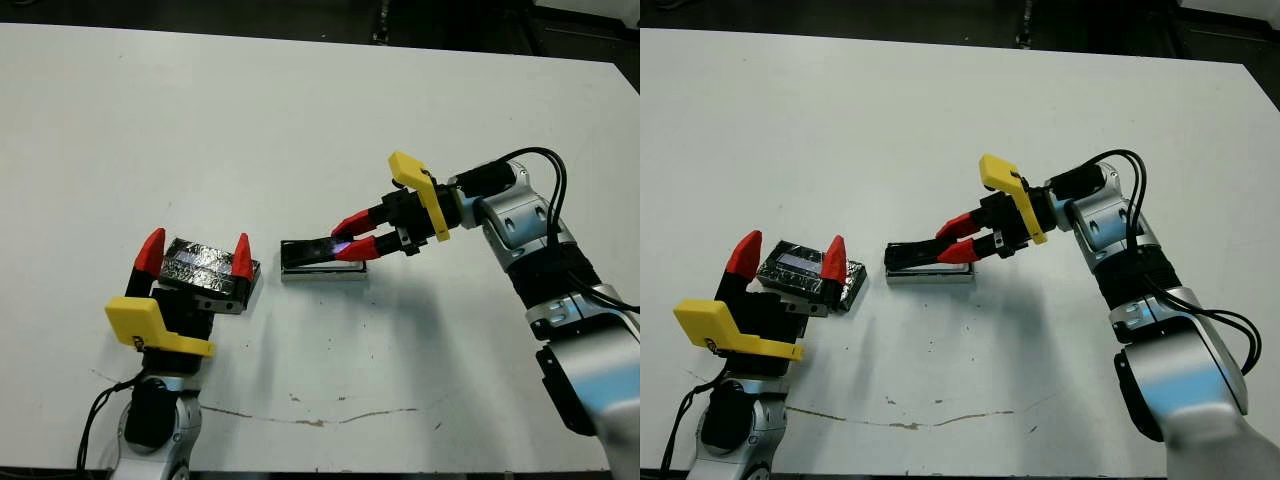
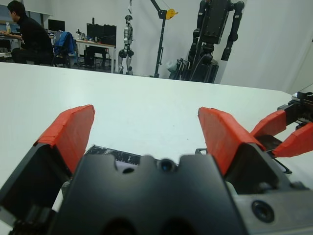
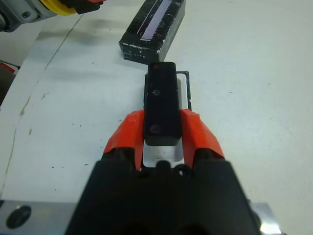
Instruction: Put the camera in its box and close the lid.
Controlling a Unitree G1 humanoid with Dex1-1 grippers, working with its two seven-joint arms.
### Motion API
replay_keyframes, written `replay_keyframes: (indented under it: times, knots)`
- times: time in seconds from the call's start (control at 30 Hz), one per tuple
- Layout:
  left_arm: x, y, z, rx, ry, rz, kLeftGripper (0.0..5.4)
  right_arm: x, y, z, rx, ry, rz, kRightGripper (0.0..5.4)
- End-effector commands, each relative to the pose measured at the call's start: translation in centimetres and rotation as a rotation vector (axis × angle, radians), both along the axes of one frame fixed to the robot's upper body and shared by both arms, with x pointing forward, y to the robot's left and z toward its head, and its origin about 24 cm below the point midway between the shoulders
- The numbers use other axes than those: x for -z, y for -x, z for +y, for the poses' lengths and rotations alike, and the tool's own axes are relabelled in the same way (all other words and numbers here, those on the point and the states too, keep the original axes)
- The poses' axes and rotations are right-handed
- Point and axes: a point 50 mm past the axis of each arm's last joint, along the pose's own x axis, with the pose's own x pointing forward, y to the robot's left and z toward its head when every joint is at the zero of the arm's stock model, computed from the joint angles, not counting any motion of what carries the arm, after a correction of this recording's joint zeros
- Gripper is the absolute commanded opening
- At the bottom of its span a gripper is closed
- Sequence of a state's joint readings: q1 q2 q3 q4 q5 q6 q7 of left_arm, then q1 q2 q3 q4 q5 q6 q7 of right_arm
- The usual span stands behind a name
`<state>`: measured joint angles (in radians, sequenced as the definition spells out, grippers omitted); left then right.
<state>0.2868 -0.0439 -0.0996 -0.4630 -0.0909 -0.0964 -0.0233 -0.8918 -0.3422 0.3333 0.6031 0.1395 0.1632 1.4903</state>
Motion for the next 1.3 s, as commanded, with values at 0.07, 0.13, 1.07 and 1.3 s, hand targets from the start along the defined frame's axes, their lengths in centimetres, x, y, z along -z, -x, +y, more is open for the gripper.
replay_keyframes:
  times: [0.07,0.13,1.07,1.3]
  knots:
    - [0.4,0.2,0.0,-0.005,0.005,0.024,5.40,0.3,-0.1,-0.3,0.013,-0.011,-0.013,1.69]
    - [0.4,0.2,0.0,-0.004,0.006,0.023,5.40,0.0,-0.2,-0.4,0.021,-0.010,-0.016,1.69]
    - [0.4,0.3,0.0,-0.009,0.005,0.027,5.40,-1.8,-0.4,-0.9,0.004,0.042,0.005,1.69]
    - [0.4,0.3,0.1,-0.002,0.006,0.023,5.40,-1.0,-0.2,-1.2,-0.011,0.108,0.021,1.69]
